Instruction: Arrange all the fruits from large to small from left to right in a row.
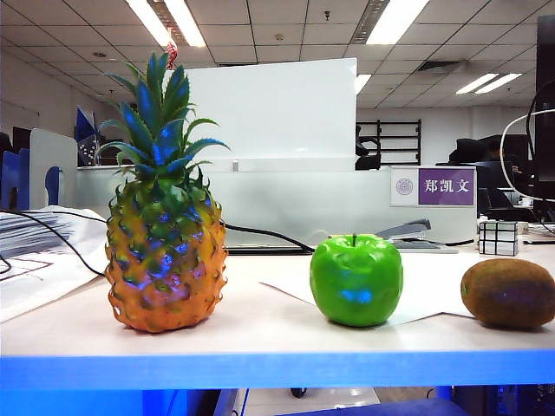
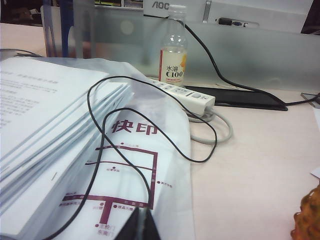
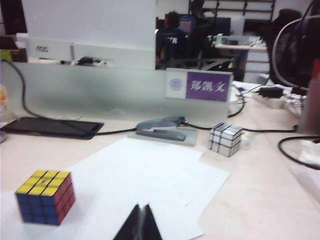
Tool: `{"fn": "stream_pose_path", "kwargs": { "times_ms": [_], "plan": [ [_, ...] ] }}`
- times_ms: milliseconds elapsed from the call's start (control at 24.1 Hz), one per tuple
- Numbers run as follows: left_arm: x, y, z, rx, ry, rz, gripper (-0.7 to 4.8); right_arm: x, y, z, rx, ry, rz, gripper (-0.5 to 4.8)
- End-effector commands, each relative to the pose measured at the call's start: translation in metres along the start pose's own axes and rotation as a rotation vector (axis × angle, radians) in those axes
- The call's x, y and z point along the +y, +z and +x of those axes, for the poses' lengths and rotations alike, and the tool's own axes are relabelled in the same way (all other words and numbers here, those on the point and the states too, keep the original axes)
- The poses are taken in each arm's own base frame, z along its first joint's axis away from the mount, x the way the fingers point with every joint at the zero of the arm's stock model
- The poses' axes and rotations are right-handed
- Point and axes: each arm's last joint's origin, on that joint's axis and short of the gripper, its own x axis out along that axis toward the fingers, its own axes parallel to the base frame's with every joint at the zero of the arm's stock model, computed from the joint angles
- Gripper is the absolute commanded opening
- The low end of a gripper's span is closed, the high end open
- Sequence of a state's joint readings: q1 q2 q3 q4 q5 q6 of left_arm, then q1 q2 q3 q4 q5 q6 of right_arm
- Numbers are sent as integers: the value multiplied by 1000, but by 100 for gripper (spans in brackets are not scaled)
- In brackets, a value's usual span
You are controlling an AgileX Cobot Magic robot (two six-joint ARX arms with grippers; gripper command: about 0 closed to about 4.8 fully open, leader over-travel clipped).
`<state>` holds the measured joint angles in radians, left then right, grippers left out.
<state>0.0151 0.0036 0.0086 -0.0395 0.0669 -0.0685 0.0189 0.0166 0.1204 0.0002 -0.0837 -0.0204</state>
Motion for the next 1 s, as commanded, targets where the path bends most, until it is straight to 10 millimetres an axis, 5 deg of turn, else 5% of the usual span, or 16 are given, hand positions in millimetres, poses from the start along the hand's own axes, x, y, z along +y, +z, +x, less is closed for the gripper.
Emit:
{"fn": "stream_pose_path", "kwargs": {
  "times_ms": [42, 291, 998],
  "plan": [
    [0, 1, 0, -13, -3, 2, -5, -1, -8, 1, 21, -31, 41, -6],
    [0, 1, 0, -13, -3, 2, -5, -1, -36, 4, 67, -54, 97, -6],
    [0, 1, 0, -13, -3, 2, -5, -2, -25, 4, -47, -78, 91, -6]
  ]
}}
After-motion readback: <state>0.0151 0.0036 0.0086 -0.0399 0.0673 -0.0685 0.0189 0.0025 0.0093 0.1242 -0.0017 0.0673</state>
